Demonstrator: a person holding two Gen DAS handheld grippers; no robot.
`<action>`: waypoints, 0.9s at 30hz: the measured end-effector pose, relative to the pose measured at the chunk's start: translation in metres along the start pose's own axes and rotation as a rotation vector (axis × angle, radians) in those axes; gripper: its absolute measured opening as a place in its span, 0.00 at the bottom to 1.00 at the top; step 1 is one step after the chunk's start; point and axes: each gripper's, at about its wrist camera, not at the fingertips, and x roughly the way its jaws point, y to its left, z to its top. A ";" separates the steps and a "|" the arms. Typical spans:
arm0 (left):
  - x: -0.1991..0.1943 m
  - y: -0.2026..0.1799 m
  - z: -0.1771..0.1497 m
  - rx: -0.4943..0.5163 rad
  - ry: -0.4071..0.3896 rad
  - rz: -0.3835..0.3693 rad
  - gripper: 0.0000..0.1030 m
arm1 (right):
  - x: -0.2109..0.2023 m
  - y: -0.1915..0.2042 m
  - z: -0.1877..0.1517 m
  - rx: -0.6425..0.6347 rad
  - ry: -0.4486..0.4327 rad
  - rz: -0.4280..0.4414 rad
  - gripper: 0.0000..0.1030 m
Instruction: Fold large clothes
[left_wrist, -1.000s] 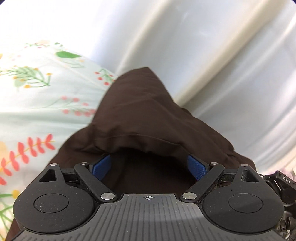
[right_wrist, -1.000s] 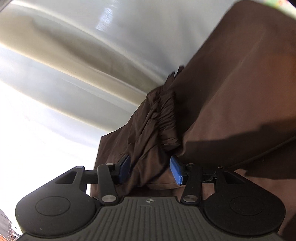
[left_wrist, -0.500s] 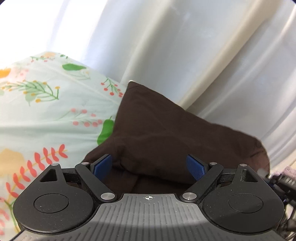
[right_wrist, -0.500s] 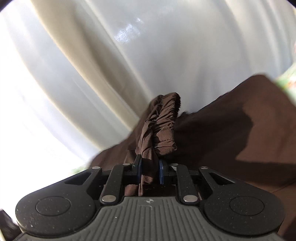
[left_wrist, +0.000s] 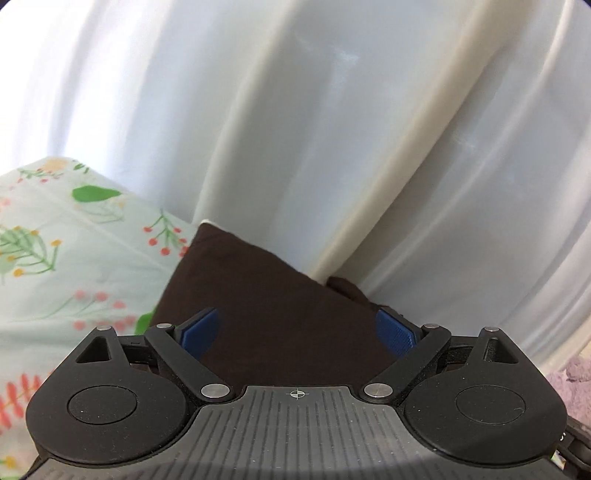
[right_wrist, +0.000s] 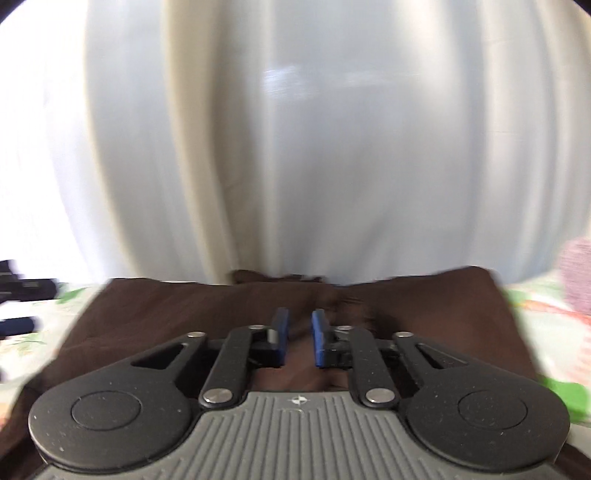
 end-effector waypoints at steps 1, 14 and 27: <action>0.013 -0.005 -0.003 0.028 0.005 0.019 0.93 | 0.013 0.010 0.001 -0.014 0.022 0.024 0.05; 0.064 0.007 -0.070 0.293 0.097 0.060 0.93 | 0.061 0.012 -0.063 -0.236 0.146 -0.033 0.00; 0.111 0.007 -0.013 0.172 0.000 0.179 0.95 | 0.131 0.008 -0.006 -0.209 0.128 -0.189 0.00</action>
